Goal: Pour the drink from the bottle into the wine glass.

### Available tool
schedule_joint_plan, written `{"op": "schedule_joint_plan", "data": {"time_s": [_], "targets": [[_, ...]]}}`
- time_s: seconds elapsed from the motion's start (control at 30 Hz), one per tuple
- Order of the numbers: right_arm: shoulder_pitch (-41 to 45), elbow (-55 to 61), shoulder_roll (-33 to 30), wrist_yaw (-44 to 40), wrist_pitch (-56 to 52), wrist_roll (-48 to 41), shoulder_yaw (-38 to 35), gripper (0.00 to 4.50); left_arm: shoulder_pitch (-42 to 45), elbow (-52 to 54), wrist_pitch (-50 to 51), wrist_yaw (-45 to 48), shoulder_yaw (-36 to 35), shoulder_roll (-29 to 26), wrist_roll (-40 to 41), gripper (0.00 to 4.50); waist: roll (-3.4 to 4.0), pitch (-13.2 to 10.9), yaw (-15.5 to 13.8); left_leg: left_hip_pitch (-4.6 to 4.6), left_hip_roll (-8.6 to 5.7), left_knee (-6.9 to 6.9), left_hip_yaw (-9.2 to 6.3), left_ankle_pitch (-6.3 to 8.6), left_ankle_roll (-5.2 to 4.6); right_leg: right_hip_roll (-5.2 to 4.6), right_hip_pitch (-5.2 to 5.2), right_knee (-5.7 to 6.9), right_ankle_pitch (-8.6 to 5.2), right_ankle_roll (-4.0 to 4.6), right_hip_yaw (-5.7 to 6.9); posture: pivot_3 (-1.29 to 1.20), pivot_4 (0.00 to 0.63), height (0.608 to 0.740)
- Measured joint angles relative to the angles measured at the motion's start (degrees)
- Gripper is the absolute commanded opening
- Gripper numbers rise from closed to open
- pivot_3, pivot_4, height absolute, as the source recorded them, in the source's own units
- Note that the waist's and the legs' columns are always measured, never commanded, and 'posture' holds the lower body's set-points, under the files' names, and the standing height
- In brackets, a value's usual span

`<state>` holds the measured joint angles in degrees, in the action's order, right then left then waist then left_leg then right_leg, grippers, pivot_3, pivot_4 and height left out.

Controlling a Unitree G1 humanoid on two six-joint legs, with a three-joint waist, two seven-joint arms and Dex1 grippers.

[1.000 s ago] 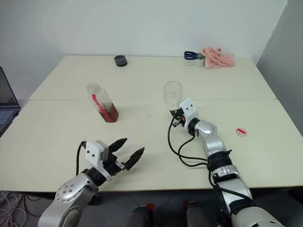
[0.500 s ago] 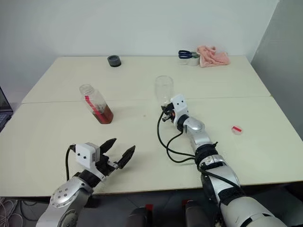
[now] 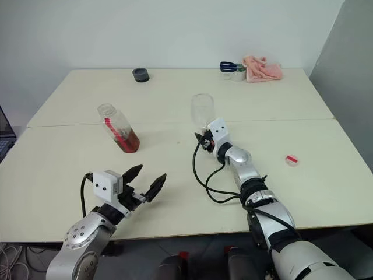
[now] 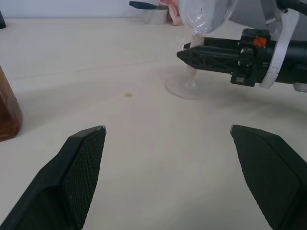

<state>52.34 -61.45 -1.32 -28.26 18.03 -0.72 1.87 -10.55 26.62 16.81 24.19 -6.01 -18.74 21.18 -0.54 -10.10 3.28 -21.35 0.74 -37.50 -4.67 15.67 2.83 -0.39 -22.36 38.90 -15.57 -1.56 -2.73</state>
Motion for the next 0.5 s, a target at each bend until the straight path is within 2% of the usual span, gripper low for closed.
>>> {"op": "schedule_joint_plan", "data": {"time_s": [0.13,0.33,0.43,0.5], "targets": [[-0.2,0.0,0.0,0.0,0.3,0.1,0.0,4.47,0.3,-0.3,0.0,0.0,0.5,0.2,-0.3,4.5,0.0,0.0,0.0,0.0,0.01,0.06,0.0,0.0,0.0,0.0,-0.02,0.0,-0.01,0.01,0.0,0.0,0.15,0.74],[-2.5,2.6,-1.0,-2.0,-1.0,-0.7,-0.1,4.47,1.2,-0.9,-0.1,0.0,0.6,0.2,-0.8,4.5,0.0,0.0,0.0,0.07,-0.01,0.3,0.01,-0.01,0.01,-0.02,-0.02,-0.05,-0.02,0.03,-0.01,0.0,0.15,0.74],[-8.9,11.6,-4.5,-4.8,-4.6,-1.7,-0.1,4.47,1.3,-1.8,-0.1,-1.3,-0.7,0.9,-0.8,4.5,0.0,0.0,-0.5,0.1,-0.02,0.43,-0.04,-0.01,0.02,-0.05,-0.01,-0.12,-0.05,0.07,0.03,0.0,0.15,0.74],[-15.8,22.2,-8.8,-7.8,-9.3,-3.0,0.0,4.47,1.5,-2.1,-0.1,-2.5,-2.1,1.2,-0.8,4.5,0.02,0.0,-1.1,0.04,-0.03,0.48,-0.07,-0.01,0.02,-0.1,-0.02,-0.22,-0.06,0.07,0.06,0.0,0.15,0.74]]}}
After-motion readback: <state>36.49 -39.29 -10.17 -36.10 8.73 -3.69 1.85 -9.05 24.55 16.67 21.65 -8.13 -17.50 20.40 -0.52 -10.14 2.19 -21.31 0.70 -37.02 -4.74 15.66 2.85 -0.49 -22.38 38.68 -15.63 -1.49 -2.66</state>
